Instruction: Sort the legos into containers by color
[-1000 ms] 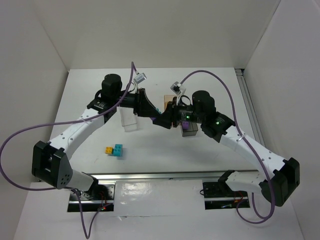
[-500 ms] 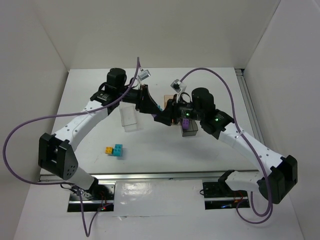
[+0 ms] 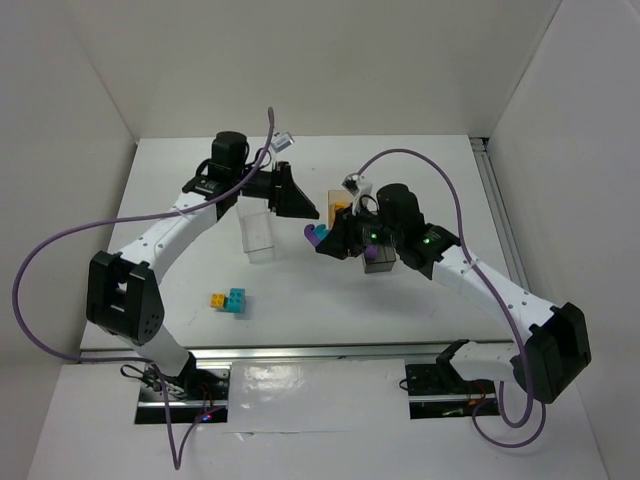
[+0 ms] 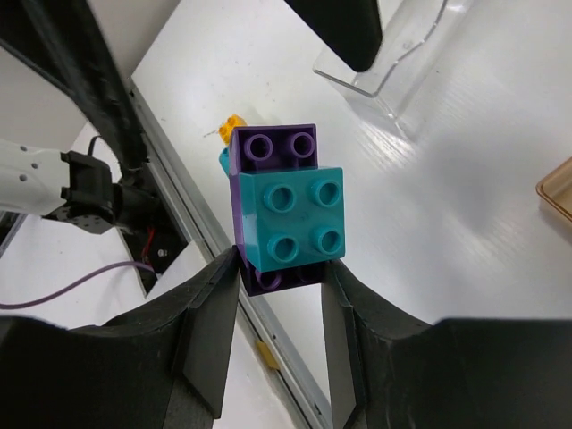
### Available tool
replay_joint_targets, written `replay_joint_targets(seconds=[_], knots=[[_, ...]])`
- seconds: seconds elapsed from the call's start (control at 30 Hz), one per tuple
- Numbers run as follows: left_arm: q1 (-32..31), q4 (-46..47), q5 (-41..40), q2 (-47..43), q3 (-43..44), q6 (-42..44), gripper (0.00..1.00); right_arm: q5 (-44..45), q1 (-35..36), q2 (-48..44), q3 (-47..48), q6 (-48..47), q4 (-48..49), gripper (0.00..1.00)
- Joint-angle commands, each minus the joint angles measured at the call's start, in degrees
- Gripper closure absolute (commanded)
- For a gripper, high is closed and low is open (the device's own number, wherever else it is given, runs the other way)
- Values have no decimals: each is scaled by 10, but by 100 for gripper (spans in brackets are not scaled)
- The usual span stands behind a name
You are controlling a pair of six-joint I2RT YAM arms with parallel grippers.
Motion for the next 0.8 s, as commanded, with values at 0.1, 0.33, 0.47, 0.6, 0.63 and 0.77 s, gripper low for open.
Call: replay_joint_targets(seconds=[0.1,0.33,0.47,0.6,0.63,0.77], knots=[[-2,26,-12,-8,7,-6,20,36,-7,-13,-3,-3,-26,98],[9,47,-143,-97,-74,-63,27,68,-13,-61,-18,4,-34,98],[9,118,-152,-151,-159,-120,23,48,-13,-74,-18,9,-34,98],[9,273,-93,-164,-244,-209,23,21,-18,-86,-18,9,-34,98],[9,314,-83,-164,-257,-214,22,14,-18,-86,-18,9,-27,98],[9,417,-20,-142,-276,-245,22,-26,-18,-97,-24,9,-21,98]])
